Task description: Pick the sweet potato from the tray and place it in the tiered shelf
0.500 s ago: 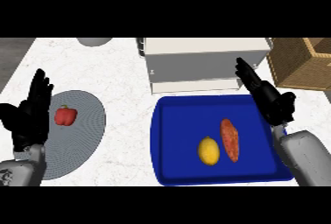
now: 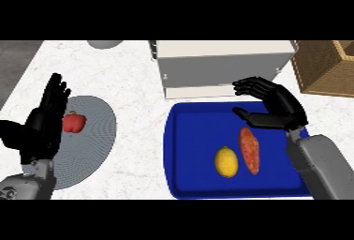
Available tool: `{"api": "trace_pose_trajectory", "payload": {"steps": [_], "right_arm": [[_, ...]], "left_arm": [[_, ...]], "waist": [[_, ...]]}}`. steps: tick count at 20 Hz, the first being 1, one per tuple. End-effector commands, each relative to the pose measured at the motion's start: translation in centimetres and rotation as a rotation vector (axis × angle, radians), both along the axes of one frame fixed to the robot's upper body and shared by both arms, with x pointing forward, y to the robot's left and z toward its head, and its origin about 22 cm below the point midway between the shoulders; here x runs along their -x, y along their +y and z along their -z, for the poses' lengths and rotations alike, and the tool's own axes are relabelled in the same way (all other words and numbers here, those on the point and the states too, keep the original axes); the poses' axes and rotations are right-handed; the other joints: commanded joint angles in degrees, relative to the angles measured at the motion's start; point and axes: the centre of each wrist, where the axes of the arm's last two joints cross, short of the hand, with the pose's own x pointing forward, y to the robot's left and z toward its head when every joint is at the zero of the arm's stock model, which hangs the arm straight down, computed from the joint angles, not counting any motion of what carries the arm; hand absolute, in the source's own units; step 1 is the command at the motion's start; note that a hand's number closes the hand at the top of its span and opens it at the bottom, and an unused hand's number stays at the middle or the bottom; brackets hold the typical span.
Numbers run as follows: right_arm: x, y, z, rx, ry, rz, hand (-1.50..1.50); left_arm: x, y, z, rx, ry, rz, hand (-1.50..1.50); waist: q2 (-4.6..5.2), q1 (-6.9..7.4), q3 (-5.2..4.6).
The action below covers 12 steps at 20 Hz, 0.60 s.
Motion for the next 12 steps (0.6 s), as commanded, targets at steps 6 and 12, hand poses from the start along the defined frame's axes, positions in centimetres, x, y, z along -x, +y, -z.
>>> {"api": "trace_pose_trajectory", "payload": {"steps": [6,12], "right_arm": [[-0.6,-8.0,-3.9,-0.088,-0.072,-0.31,-1.5],[0.1,-9.7,-9.1,0.361,-0.052,-0.513,-1.5]], "left_arm": [[-0.2,-1.1,0.1,0.028,0.008,0.028,0.0],[1.3,0.0,0.6,0.027,0.021,0.032,0.0]], "waist": [[-0.16,-1.15,0.09],[-0.43,-0.82,0.03]]}}
